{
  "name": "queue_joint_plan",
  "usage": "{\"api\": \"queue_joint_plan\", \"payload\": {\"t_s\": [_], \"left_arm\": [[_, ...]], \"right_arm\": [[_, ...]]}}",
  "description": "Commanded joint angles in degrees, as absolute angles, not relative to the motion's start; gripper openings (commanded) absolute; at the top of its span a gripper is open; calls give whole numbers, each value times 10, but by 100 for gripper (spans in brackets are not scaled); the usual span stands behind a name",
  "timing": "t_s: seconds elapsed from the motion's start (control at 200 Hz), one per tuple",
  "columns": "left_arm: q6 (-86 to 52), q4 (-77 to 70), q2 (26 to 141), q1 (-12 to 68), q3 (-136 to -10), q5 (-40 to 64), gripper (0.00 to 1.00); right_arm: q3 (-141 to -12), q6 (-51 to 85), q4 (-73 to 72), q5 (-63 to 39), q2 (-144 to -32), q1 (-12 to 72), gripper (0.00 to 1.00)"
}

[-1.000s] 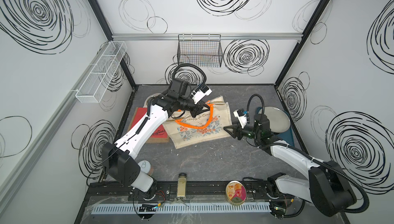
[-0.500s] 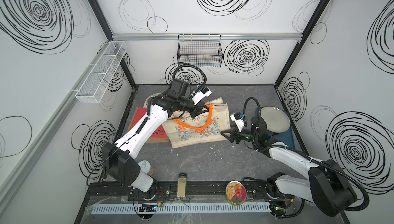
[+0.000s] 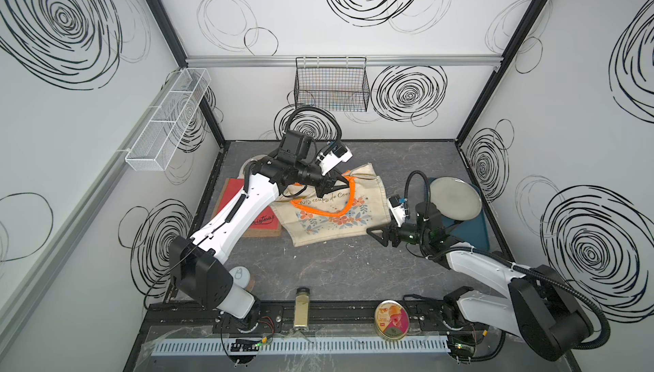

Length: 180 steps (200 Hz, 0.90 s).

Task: Put away the canvas bag
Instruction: Press the canvas bag at the center of the board.

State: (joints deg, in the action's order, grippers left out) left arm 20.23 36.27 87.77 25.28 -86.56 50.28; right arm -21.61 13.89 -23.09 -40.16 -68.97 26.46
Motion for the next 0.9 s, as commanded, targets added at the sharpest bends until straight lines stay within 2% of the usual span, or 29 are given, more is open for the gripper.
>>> {"api": "queue_joint_plan", "payload": {"t_s": [0.0,0.125,0.28,0.325,0.39,0.42,0.505,0.555,0.605,0.711,0.831,0.896], "left_arm": [[235,359,881,257,-879,536,0],[258,396,892,267,-889,455,0],[248,385,897,259,-887,460,0],[247,383,898,259,-887,461,0],[245,378,899,261,-885,466,0],[244,377,899,261,-884,467,0],[244,370,896,259,-881,461,0],[232,345,888,254,-867,462,0],[218,319,880,246,-854,468,0],[211,308,876,234,-854,481,0],[212,312,875,229,-857,483,0],[210,311,876,230,-859,479,0]], "right_arm": [[-244,140,-270,-426,-699,279,63],[-269,104,-244,-418,-685,286,57],[-268,65,-211,-390,-651,287,56],[-262,56,-220,-388,-642,287,49],[-258,47,-237,-388,-634,291,26],[-258,41,-238,-388,-632,293,19],[-264,36,-226,-375,-631,296,12],[-263,32,-224,-372,-632,296,11],[-265,32,-214,-367,-630,295,17],[-275,36,-171,-330,-612,293,44],[-247,46,-161,-233,-557,288,55],[-216,59,-187,-180,-520,287,67]]}}
